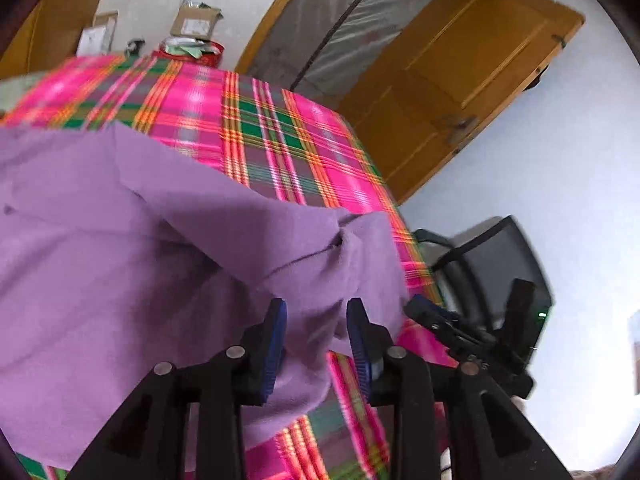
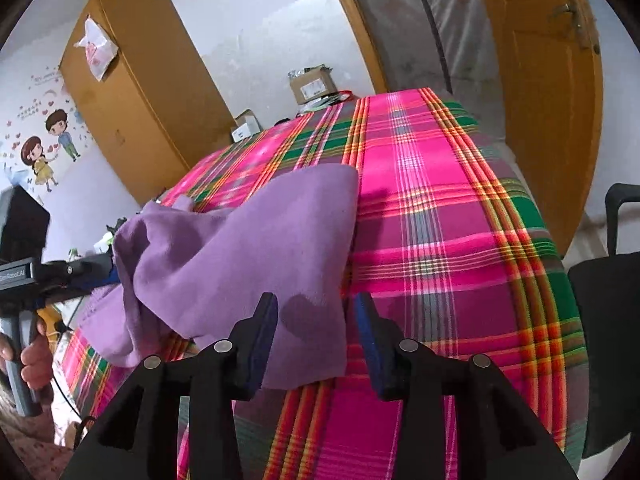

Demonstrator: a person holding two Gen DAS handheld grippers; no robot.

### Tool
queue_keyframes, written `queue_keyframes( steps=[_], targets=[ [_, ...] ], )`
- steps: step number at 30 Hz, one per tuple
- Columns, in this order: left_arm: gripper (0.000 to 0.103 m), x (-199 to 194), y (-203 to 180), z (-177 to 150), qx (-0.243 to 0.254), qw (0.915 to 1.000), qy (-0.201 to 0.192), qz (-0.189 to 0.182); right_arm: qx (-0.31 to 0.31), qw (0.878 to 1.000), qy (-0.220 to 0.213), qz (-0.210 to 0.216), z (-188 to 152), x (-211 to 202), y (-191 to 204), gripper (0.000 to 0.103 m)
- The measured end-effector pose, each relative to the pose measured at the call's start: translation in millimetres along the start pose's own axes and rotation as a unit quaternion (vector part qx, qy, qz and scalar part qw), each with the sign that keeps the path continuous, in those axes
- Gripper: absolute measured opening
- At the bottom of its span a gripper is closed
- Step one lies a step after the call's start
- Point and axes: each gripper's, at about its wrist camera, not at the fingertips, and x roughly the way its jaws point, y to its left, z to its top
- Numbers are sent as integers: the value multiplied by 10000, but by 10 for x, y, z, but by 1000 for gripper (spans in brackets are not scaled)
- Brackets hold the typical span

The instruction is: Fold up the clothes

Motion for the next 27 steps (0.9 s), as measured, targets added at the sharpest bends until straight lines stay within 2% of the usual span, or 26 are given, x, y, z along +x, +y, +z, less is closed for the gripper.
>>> queue_keyframes(
  steps=[4,7,12,16,18,19,20,25,26,27],
  targets=[
    [31,71,-106,28,295,9981,-8,538,-42,10000,10,40,-21,-8,32,42],
    [31,99,-176,29,476,9960,13,753,-107,9999,20,36,-27,-11,70,43],
    [31,269,-199,148,444,9935,145,1035,-203,9998,55,62,4,39,111,46],
    [25,303,-170,178,350,9957,121,854,-279,9995,138,19,16,117,145,46],
    [17,279,-165,182,354,9968,49,718,-320,9994,161,-8,43,158,135,46],
    [8,254,-147,190,331,9976,-2,616,-313,9993,179,4,58,182,121,46],
    [5,214,-120,200,283,9983,-74,498,-286,9994,206,41,82,211,101,46],
    [4,20,-55,224,136,9989,-379,240,-285,9992,245,132,210,321,85,46],
    [4,-11,-43,231,107,9989,-412,209,-295,9991,247,161,228,340,94,43],
    [4,-49,-31,232,92,9987,-457,192,-358,9990,241,147,243,356,116,36]
  ],
)
